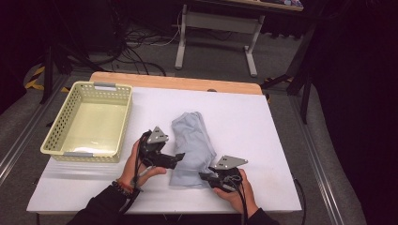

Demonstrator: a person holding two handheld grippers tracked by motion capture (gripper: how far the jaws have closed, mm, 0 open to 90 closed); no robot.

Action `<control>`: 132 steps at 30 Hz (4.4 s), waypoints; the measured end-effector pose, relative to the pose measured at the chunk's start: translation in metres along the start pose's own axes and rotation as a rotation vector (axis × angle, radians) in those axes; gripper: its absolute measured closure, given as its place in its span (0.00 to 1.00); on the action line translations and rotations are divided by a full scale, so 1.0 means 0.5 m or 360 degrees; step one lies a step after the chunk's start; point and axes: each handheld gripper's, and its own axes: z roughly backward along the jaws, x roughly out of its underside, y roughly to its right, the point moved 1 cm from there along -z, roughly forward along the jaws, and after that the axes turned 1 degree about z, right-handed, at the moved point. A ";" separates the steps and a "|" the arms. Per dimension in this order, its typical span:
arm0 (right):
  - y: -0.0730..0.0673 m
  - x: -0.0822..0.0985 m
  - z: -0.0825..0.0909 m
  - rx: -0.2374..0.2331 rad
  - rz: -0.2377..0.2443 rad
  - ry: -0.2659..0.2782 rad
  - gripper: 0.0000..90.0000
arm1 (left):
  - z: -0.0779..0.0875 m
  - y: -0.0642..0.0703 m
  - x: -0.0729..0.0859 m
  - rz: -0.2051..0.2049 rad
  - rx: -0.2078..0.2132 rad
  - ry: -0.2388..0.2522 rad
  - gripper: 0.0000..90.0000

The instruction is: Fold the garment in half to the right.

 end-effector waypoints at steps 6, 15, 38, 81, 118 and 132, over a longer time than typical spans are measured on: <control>-0.003 0.001 0.000 0.0022 0.0011 0.0004 0.75 | -0.085 -0.024 0.000 0.0226 0.0045 -0.0135 0.06; -0.001 0.001 0.000 0.0012 -0.0001 0.0002 0.75 | -0.120 -0.008 0.006 0.0243 0.0078 -0.0183 0.10; -0.002 0.002 0.007 0.0022 0.0012 0.0045 0.79 | -0.107 0.012 -0.007 0.0036 0.0155 -0.0130 0.75; -0.026 -0.040 0.043 0.0105 0.0116 0.0258 0.84 | -0.029 0.033 -0.063 -0.0175 0.0091 0.0027 0.75; -0.097 -0.126 -0.048 0.0100 0.0284 0.0341 0.84 | 0.083 -0.038 -0.030 -0.0226 -0.0043 0.0131 0.75; -0.108 -0.124 -0.039 0.0089 0.0297 0.0364 0.84 | 0.101 -0.024 -0.029 -0.0258 -0.0056 0.0148 0.75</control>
